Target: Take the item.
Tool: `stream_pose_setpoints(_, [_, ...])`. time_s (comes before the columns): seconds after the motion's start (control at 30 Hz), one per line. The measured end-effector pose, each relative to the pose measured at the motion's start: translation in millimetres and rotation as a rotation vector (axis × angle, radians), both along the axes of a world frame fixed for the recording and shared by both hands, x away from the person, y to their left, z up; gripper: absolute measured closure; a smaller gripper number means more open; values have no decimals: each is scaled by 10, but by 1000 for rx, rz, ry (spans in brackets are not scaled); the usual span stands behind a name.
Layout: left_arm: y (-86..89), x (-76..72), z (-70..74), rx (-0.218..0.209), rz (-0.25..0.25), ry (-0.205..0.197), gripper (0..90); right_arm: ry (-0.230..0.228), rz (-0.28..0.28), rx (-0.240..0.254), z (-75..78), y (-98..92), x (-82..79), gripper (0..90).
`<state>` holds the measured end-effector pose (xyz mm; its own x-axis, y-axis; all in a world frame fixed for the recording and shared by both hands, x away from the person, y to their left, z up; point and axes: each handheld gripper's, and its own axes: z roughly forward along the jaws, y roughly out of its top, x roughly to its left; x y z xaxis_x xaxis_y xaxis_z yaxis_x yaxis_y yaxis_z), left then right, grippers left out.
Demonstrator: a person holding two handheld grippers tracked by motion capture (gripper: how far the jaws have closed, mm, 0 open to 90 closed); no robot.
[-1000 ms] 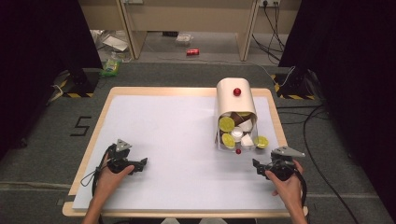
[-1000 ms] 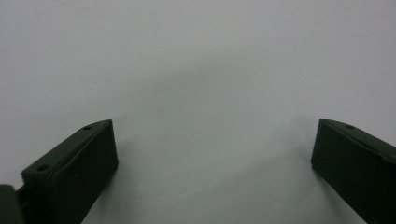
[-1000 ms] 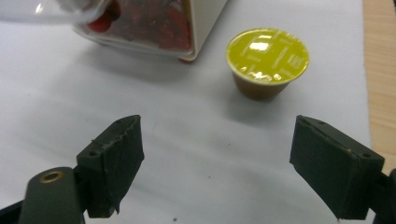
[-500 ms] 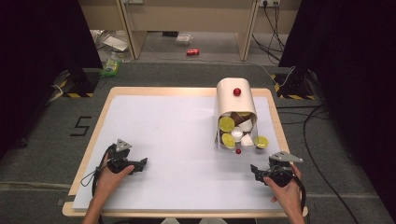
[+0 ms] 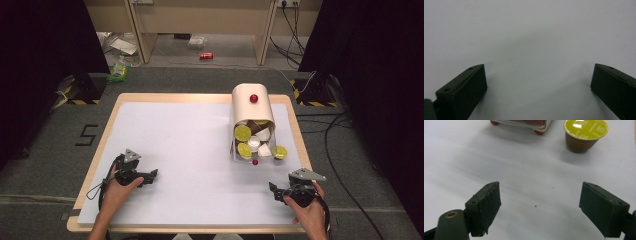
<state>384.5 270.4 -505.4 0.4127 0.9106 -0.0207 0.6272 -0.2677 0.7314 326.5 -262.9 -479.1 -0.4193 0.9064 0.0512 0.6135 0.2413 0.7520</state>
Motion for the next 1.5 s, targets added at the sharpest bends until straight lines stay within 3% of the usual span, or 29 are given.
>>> stream_pose_setpoints(0.63, [0,0,0,1,0,0,0,19,29,-21,-59,17,-221,174])
stream_pose_setpoints(0.87, [-1,-1,0,1,0,0,0,53,43,-44,-136,26,-288,162])
stream_pose_setpoints(1.0, [-1,-1,0,1,1,-1,0,34,51,-76,-156,60,-334,158])
stream_pose_setpoints(1.5, [-1,-1,0,1,0,-1,0,15,50,-66,-179,49,-417,156])
